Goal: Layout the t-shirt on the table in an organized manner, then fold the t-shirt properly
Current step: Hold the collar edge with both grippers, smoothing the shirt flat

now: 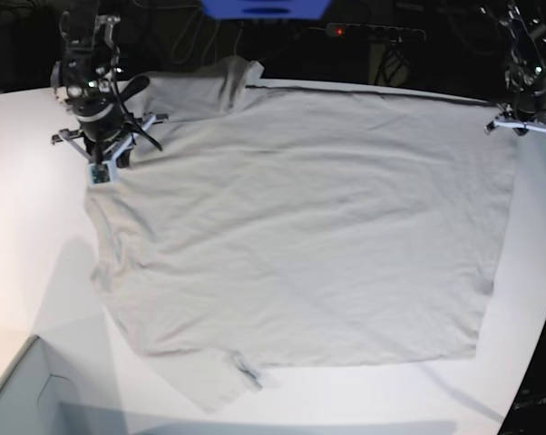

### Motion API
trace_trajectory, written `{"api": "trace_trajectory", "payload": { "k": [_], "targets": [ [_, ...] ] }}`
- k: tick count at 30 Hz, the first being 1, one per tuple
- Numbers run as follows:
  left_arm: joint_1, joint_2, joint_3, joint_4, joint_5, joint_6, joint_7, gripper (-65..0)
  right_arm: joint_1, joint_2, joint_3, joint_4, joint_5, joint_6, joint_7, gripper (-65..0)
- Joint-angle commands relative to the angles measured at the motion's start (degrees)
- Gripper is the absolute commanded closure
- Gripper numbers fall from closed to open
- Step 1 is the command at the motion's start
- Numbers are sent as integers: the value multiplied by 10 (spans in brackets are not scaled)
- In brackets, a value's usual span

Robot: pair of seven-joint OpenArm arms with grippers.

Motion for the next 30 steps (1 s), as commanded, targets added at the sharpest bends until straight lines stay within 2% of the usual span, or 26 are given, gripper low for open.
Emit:
{"api": "trace_trajectory", "payload": {
  "k": [1, 4, 5, 7, 12, 13, 15, 20, 21, 25, 30],
  "targets": [
    [6, -5, -9, 10, -1, -20, 0, -81, -9, -8, 1, 41, 6, -1, 15, 0],
    [5, -4, -53, 8, -1, -110, 33, -81, -51, -12, -4, 126, 6, -1, 11, 0],
    [4, -4, -68, 5, -1, -132, 43, -81, -63, -12, -4, 147, 6, -1, 10, -1],
    [-1, -4, -91, 4, 2, -157, 54, -81, -83, -17, -10, 170, 6, -1, 10, -51],
    [-16, -8, -104, 4, 4, -157, 58, -83, -129, -20, -15, 178, 6, -1, 11, -249],
    [-16, -9, -104, 4, 4, -157, 58, -96, -135, -20, -15, 177, 6, -1, 11, -279],
    [-16, -9, -103, 4, 4, -157, 57, -164, -145, -20, -15, 176, 6, -1, 12, -321],
    [-17, -6, -102, 3, 4, -161, 53, -399, -162, -20, -12, 176, 6, -1, 12, -342],
    [-17, -6, -102, -1, 4, -161, 53, -413, -168, -20, -13, 176, 6, -1, 13, -343],
    [-28, -23, -102, -47, 4, -162, 49, -405, -172, -21, -13, 176, 6, -1, 11, -344],
    [-41, -31, -101, -121, 4, -163, 6, -406, -172, -38, -6, 176, 6, -1, 11, -345]
  ]
}}
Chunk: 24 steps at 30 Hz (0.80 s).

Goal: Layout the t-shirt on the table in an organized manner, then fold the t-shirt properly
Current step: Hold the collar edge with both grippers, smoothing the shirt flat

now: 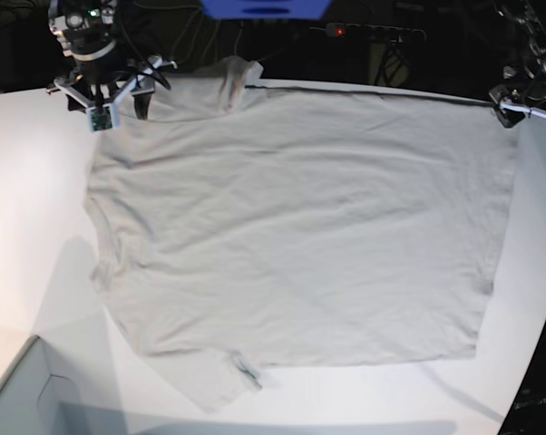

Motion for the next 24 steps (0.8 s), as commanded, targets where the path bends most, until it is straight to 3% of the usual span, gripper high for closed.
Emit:
{"api": "trace_trajectory", "payload": {
  "k": [1, 8, 10, 16, 24],
  "targets": [
    [-1, -8, -1, 0, -6, -3, -17, -406, -4, -1, 8, 10, 3, -2, 11, -345],
    [-1, -15, 31, -7, -6, -3, -25, -383, -12, -1, 11, 10, 3, -2, 12, -373],
    [-1, -18, 43, -7, -6, -3, -26, -314, -15, -1, 13, 10, 3, -2, 13, -373],
    [-1, -18, 46, -2, -6, -3, -26, 0, -15, -1, 45, 9, 3, -2, 11, -374],
    [-3, -15, 48, -1, -6, -3, -25, 0, -37, -5, 16, 9, 4, 0, 10, -419]
  ]
}}
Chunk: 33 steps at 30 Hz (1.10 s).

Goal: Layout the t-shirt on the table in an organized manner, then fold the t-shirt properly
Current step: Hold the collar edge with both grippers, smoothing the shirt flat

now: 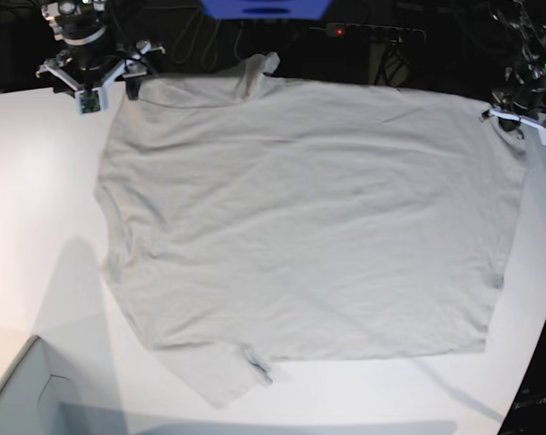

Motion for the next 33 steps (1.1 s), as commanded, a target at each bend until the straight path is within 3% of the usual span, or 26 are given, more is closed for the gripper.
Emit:
{"api": "trace_trajectory", "payload": {
  "k": [1, 5, 17, 20, 23, 25, 33],
  "targets": [
    [0, -7, -2, 8, -1, 1, -2, 0, -2, -2, -8, 7, 5, 2, 13, -419],
    [0, -7, -2, 8, -1, 1, -2, 0, 4, -16, -17, -34, 5, 2, 13, -419],
    [0, -7, -2, 9, -1, 1, -2, 0, 56, -15, -15, -135, 5, 2, 18, -411],
    [0, -7, -2, 9, -1, 1, -2, 0, 67, -14, -17, -136, 5, 7, 18, -326],
    [0, -7, -3, 9, -1, 1, -2, 0, 79, -14, -13, -149, 5, 57, 17, -143],
    [0, -7, -4, 9, -1, 1, -2, 0, 89, -15, 0, -156, 5, 71, 13, -17],
    [4, -6, -6, 47, -4, 1, 2, 0, 77, -17, 22, -121, 4, 74, 13, 0]
  ]
}}
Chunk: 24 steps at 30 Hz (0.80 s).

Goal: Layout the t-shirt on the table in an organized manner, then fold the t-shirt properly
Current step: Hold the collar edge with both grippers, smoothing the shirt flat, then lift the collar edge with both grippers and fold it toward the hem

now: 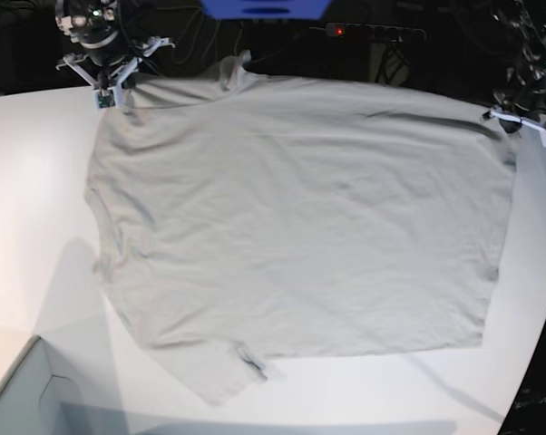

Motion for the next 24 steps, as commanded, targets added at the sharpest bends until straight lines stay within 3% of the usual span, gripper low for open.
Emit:
{"api": "trace_trajectory", "payload": {
  "k": [1, 11, 17, 24],
  "targets": [
    [0, -8, -3, 21, -5, 1, -12, 0, 3, -4, -8, 20, 18, 23, 27, 0],
    [2, 5, -4, 82, -6, 1, -12, 0, -8, -20, -10, 124, 18, 23, 27, 0],
    [-19, -1, -5, 77, -6, 3, -12, 0, 35, -15, -8, 109, 18, 23, 26, 0],
    [-66, -1, -5, 76, -2, 6, -12, 0, 103, 15, -2, 53, 17, 23, 26, 0]
  ]
}}
